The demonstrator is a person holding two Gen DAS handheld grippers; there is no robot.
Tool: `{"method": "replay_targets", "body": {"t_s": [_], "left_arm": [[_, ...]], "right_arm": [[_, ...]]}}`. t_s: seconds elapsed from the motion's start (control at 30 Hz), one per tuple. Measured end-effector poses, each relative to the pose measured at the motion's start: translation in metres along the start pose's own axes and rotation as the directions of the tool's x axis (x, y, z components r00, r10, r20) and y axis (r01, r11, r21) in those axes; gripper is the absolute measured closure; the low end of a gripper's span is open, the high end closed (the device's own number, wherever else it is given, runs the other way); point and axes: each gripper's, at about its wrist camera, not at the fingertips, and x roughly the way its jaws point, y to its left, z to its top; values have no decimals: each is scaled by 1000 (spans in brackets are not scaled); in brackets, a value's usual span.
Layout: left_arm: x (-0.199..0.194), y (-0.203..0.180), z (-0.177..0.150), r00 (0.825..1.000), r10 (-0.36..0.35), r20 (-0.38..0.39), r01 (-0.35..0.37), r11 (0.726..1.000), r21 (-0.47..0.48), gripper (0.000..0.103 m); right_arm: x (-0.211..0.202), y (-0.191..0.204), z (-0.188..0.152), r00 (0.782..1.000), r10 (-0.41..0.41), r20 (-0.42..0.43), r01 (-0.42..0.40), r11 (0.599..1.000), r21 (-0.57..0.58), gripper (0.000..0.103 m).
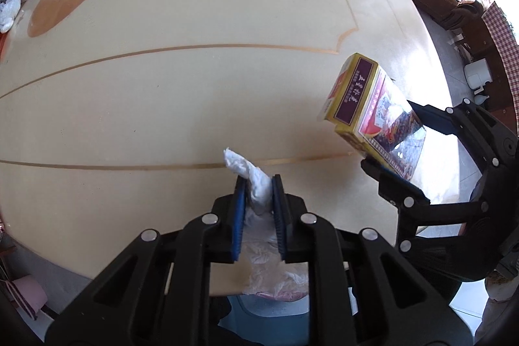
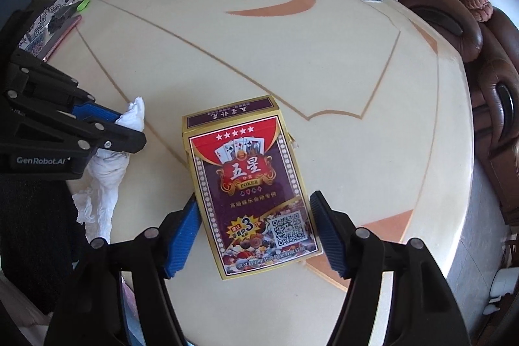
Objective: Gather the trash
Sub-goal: 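Lift the tissue with left tool while right tool lifts the card box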
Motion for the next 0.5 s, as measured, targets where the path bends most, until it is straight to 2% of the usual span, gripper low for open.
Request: {"method": "replay_targets", "body": {"t_s": [0.17, 0.23, 0.5], "left_arm": [[-26, 1, -8, 998, 4, 69, -4, 1000, 1, 86], [-38, -1, -13, 995, 14, 98, -15, 1000, 5, 86], [-93, -16, -42, 975, 30, 219, -39, 999, 37, 86]], "right_arm": [[-35, -1, -7, 998, -29, 51, 24, 996, 90, 38], [-54, 1, -8, 994, -65, 83, 56, 993, 107, 38], [-124, 13, -16, 976, -134, 173, 106, 981, 162, 38]]}}
